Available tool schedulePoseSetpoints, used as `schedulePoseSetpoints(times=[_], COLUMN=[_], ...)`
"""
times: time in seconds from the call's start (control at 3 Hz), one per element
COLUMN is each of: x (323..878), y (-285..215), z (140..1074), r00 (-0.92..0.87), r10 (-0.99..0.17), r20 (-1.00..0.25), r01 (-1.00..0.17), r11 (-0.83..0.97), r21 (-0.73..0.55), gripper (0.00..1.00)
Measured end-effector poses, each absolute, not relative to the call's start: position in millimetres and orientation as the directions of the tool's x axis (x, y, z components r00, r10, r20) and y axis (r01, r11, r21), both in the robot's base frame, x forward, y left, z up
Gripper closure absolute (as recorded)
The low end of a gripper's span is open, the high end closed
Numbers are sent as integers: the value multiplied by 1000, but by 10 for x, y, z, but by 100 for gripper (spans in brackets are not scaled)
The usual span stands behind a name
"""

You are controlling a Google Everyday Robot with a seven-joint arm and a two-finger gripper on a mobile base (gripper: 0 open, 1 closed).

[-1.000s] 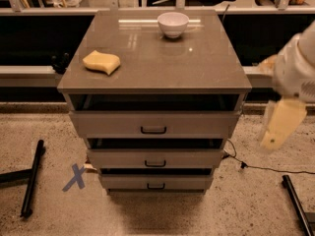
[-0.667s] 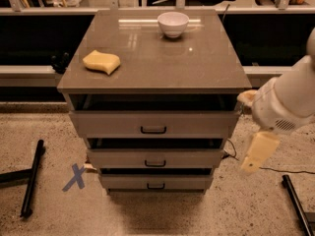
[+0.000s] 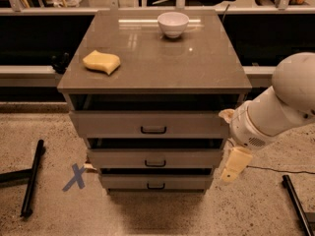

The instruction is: Open middle drawer

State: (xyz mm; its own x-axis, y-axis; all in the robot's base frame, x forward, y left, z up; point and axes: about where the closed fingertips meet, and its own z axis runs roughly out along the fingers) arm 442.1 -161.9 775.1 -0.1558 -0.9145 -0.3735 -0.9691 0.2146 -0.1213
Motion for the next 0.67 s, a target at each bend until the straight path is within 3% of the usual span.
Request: schedulePoseSetpoints(times=[0.67], x=[4425], y=[-1777], z=[6337], r00=[-148], r10=[-949], r20=[-278], r01=[-983], r11=[171], r21=[-60], gripper=[0])
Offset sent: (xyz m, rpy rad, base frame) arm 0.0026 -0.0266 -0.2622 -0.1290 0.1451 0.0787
